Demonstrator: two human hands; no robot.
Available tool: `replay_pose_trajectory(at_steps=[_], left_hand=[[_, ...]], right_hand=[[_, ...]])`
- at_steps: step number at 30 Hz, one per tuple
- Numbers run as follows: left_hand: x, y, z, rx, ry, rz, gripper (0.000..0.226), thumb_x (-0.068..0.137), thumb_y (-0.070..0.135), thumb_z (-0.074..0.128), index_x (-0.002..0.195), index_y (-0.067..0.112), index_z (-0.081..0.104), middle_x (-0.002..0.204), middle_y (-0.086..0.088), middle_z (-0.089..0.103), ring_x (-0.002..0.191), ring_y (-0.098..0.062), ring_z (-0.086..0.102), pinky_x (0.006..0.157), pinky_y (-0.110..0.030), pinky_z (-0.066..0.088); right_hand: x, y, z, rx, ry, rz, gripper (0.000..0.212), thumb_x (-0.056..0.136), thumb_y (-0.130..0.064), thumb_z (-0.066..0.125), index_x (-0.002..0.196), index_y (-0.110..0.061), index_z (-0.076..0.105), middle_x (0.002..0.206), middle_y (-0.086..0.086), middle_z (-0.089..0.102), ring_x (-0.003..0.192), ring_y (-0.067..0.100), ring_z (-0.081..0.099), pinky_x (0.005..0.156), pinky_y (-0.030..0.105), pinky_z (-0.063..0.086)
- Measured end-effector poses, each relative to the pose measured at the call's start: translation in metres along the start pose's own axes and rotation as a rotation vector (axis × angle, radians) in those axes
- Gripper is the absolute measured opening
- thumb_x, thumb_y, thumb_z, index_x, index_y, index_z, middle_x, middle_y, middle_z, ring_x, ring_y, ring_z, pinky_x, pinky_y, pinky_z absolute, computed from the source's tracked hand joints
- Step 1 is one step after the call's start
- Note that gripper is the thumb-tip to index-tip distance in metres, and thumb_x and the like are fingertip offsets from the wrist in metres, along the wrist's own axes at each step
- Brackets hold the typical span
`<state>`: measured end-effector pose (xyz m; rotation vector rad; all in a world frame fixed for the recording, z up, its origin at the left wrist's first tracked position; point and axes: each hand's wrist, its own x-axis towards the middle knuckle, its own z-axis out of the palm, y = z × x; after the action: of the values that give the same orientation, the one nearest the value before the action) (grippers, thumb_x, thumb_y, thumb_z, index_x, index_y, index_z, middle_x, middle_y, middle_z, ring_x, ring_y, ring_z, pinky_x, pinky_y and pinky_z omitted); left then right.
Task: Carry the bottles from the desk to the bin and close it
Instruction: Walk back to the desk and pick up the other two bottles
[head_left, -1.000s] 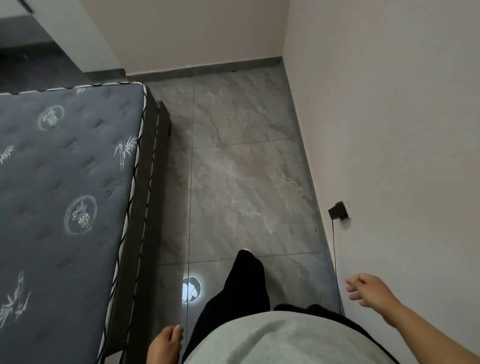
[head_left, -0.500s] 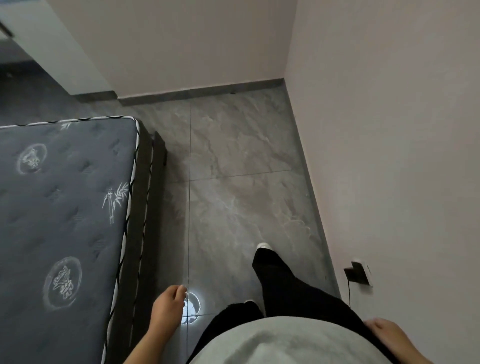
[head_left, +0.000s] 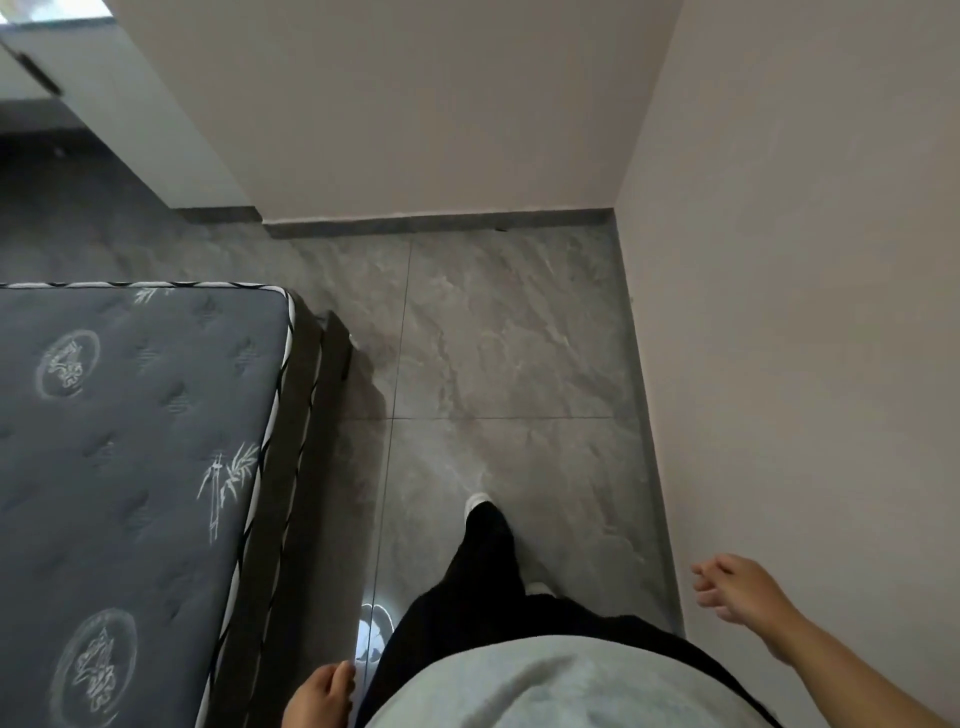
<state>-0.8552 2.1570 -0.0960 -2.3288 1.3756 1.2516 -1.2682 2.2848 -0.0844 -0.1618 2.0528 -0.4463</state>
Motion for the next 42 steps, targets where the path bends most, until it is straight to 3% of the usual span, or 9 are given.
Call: replay_pose_trajectory(at_steps=[7,11,18,22,25,30,35,39,42], left_hand=[[0.067,0.104,-0.039,0.005,-0.011,0.018,0.023,0.091,0.018,0.051,0.085,0.002,0.067,0.105,-0.025,0.068,0.099,-0.031,0.061,0.074,-0.029,0.035],[0.104,0.184,-0.065,0.045,-0.007,0.133,0.026,0.092,0.019,0.050,0.073,0.008,0.063,0.091,-0.022,0.069,0.087,-0.031,0.061,0.071,-0.032,0.037],[0.157,0.306,-0.086,0.020,0.031,0.229,0.030,0.093,0.019,0.049,0.066,0.007,0.059,0.066,-0.012,0.059,0.069,-0.026,0.054,0.061,-0.033,0.033],[0.182,0.356,-0.086,-0.041,0.048,0.183,0.030,0.093,0.017,0.050,0.064,0.015,0.057,0.063,-0.004,0.057,0.067,-0.021,0.052,0.059,-0.032,0.032],[0.191,0.383,-0.085,-0.097,0.059,0.091,0.022,0.093,0.018,0.050,0.082,0.009,0.067,0.072,-0.003,0.060,0.073,-0.016,0.053,0.064,-0.029,0.034],[0.206,0.414,-0.093,-0.166,0.047,-0.055,0.024,0.093,0.019,0.050,0.087,0.005,0.069,0.087,-0.016,0.067,0.084,-0.026,0.059,0.074,-0.030,0.039],[0.240,0.443,-0.113,-0.232,0.047,-0.131,0.035,0.090,0.015,0.054,0.056,0.015,0.060,0.076,-0.013,0.062,0.075,-0.021,0.054,0.072,-0.028,0.035],[0.278,0.476,-0.139,-0.307,0.070,-0.172,0.023,0.091,0.012,0.053,0.078,0.001,0.068,0.078,-0.014,0.060,0.073,-0.023,0.053,0.069,-0.028,0.036],[0.307,0.503,-0.163,-0.309,0.093,-0.142,0.019,0.091,0.013,0.053,0.075,0.009,0.061,0.076,-0.013,0.059,0.069,-0.021,0.052,0.067,-0.028,0.033]], right_hand=[[0.052,-0.074,0.002,-0.067,-0.018,0.073,0.024,0.094,-0.005,0.042,0.089,0.007,0.062,0.083,0.021,0.060,0.069,0.026,0.054,0.055,0.026,0.035],[0.072,-0.112,-0.003,-0.169,-0.014,0.061,0.026,0.091,-0.010,0.053,0.070,0.001,0.064,0.084,0.025,0.066,0.079,0.028,0.061,0.065,0.029,0.040],[0.124,-0.192,-0.024,-0.361,-0.051,0.095,0.030,0.093,-0.026,0.051,0.100,-0.007,0.073,0.115,0.016,0.068,0.105,0.023,0.061,0.088,0.027,0.044],[0.169,-0.268,-0.052,-0.150,-0.010,0.129,0.027,0.091,-0.009,0.052,0.070,0.000,0.066,0.088,0.023,0.068,0.075,0.028,0.061,0.068,0.030,0.040],[0.200,-0.333,-0.074,-0.080,0.011,0.100,0.022,0.093,-0.005,0.046,0.083,0.002,0.063,0.071,0.014,0.063,0.064,0.026,0.056,0.061,0.029,0.038],[0.237,-0.453,-0.089,-0.154,-0.028,-0.031,0.020,0.096,-0.009,0.041,0.088,-0.003,0.059,0.085,0.016,0.062,0.077,0.029,0.058,0.071,0.032,0.041],[0.274,-0.538,-0.073,-0.206,-0.060,-0.082,0.020,0.096,-0.005,0.041,0.094,0.005,0.059,0.090,0.021,0.059,0.068,0.026,0.054,0.055,0.025,0.037],[0.293,-0.589,-0.053,-0.285,-0.067,-0.076,0.019,0.095,-0.002,0.045,0.090,0.010,0.059,0.088,0.024,0.058,0.060,0.024,0.051,0.044,0.022,0.041],[0.298,-0.626,-0.043,-0.389,-0.069,-0.082,0.019,0.093,-0.004,0.048,0.088,0.009,0.062,0.089,0.022,0.058,0.065,0.026,0.053,0.047,0.024,0.044]])
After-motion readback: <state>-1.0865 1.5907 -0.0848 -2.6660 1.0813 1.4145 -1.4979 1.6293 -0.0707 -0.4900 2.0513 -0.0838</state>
